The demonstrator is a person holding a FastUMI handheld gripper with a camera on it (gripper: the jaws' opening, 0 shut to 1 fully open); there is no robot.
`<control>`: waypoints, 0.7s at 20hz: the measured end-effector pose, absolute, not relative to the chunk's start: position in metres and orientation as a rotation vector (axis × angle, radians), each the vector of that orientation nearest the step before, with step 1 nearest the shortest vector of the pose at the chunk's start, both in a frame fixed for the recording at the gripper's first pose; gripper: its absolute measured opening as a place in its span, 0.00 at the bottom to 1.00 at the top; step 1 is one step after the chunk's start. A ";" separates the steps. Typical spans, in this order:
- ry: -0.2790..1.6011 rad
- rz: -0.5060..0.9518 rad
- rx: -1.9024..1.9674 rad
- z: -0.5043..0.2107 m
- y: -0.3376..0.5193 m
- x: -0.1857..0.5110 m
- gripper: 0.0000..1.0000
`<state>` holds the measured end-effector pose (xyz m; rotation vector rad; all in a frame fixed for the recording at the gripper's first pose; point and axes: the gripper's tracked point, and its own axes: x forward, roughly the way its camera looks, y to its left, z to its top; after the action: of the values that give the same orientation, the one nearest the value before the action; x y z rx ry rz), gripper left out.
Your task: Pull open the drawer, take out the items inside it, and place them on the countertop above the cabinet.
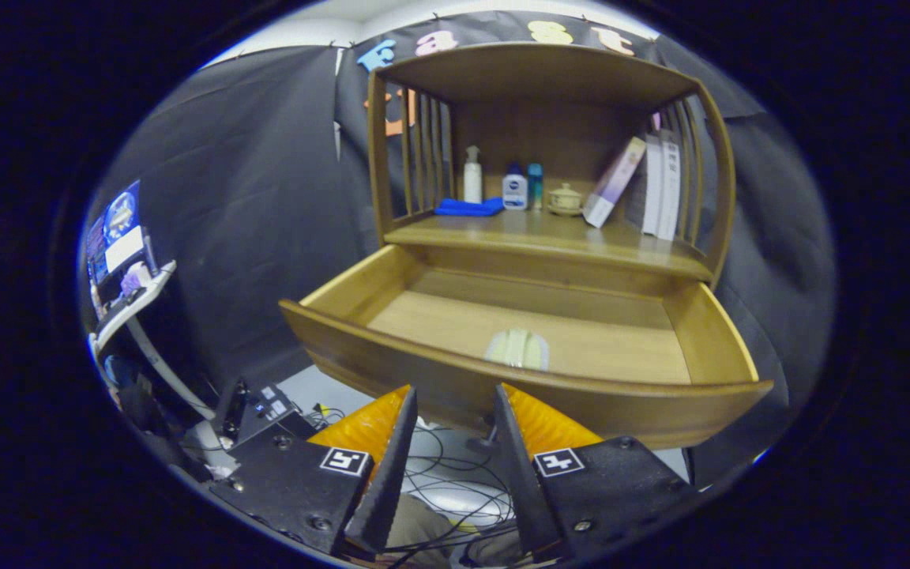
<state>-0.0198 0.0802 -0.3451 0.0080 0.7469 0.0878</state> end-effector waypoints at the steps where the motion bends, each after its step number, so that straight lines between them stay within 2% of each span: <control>1: 0.757 0.099 0.023 -0.339 0.082 -0.012 0.65; 6: 0.892 0.071 0.072 -0.352 0.064 0.035 0.67; 14: 1.208 0.013 0.179 -0.408 0.033 0.068 0.65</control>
<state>0.0682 0.0332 -0.4075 0.1793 1.2079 0.0125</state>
